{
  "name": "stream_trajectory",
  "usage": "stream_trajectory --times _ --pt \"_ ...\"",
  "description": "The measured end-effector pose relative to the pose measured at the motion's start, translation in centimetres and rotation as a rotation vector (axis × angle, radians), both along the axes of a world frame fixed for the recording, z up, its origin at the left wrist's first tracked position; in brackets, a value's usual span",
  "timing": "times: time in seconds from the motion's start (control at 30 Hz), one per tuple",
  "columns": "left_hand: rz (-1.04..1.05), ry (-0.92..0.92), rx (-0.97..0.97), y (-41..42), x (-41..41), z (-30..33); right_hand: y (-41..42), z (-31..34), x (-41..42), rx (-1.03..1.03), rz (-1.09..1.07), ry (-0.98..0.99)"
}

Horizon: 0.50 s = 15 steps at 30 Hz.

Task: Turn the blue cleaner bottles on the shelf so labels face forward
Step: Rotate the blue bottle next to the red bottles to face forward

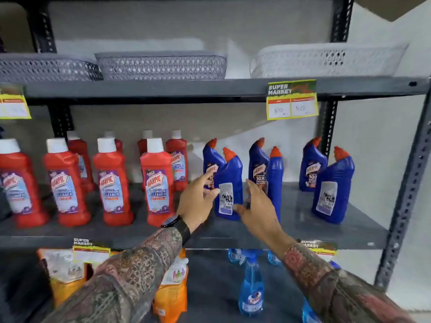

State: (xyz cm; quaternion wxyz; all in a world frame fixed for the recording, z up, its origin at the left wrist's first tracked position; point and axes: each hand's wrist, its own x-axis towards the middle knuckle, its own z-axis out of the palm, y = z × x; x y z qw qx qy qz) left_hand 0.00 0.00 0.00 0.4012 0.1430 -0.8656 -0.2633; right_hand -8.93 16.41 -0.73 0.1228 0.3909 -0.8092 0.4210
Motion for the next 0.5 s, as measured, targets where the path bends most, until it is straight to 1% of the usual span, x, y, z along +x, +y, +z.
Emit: stream_trajectory --times 0.03,0.07,0.2,0.37,0.4,0.5 --pt "-0.04 0.021 0.093 -0.2 -0.8 -0.2 -0.3 -0.1 -0.6 -0.038 0.001 -0.049" --pt "-0.087 0.003 0.186 0.0 -1.1 0.1 -0.3 0.2 -0.8 -0.053 0.011 -0.095" --pt "-0.148 -0.037 0.365 -0.3 -2.4 0.2 -1.3 -0.6 -2.4 -0.096 0.098 -0.195" --pt "-0.201 -0.026 0.466 -0.8 -3.0 -1.1 -2.1 -1.7 -4.0 -0.191 0.133 -0.298" --pt "-0.213 -0.003 0.491 -0.6 -3.1 -1.3 -2.2 -1.6 -4.0 -0.207 0.128 -0.311" --pt "-0.203 0.069 0.483 -0.6 -3.6 -1.8 -2.4 -1.6 -3.7 -0.245 0.098 -0.306"
